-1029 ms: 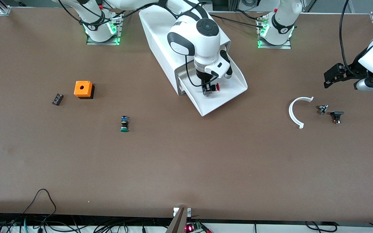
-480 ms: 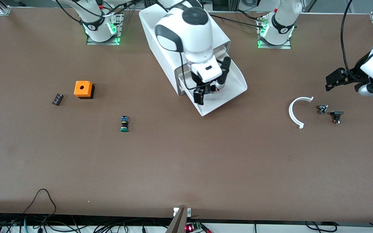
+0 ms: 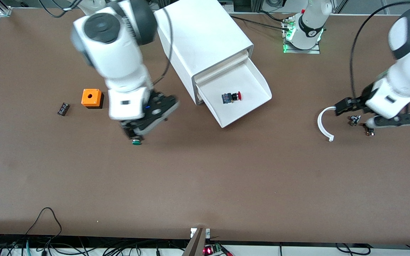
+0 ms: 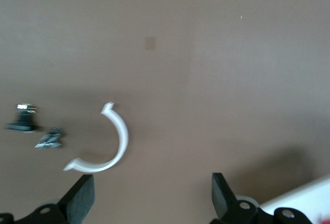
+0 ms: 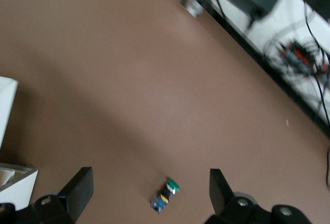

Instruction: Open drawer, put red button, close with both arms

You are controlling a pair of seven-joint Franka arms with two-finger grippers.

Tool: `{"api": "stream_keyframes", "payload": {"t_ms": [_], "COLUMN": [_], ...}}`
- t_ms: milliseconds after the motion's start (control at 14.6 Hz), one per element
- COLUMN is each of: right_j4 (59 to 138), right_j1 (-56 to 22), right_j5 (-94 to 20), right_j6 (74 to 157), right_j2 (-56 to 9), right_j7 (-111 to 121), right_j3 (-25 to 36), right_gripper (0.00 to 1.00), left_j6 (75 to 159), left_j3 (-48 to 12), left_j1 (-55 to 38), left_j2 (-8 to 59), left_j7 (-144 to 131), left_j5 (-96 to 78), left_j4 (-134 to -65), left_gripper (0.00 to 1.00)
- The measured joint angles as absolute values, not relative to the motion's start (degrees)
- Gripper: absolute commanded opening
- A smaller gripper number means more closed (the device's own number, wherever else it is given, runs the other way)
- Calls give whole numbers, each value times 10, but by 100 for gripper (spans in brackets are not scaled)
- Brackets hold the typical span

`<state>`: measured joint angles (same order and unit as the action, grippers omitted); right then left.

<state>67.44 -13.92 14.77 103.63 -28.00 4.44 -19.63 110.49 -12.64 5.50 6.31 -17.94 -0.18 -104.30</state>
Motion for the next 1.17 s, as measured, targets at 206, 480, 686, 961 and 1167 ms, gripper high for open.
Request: {"api": "stream_keyframes", "payload": {"t_ms": [206, 480, 686, 961, 1167], "right_j4": [697, 726, 736, 772, 828], "right_j1": [-89, -32, 5, 61, 79], "right_j5": [148, 148, 148, 146, 95], "right_j6": [997, 971, 958, 940, 937], "right_j2": [-273, -270, -246, -183, -128], "right_j7": [-93, -223, -237, -171, -96], "right_j3": [-196, -191, -156, -103, -42], "right_gripper": [100, 100, 100, 100, 100], "left_j6": [1266, 1389, 1418, 1418, 1418], "left_j3": [-174, -187, -189, -224, -274], "left_j1": [39, -14, -42, -49, -52], "left_j2": [89, 149, 184, 192, 191], "left_j7": [-319, -475, -539, -581, -673], "left_j5": [-2, -2, -2, -2, -2], "left_j4": [-1142, -1186, -1187, -1202, -1218], "left_gripper": [100, 100, 100, 100, 100]}}
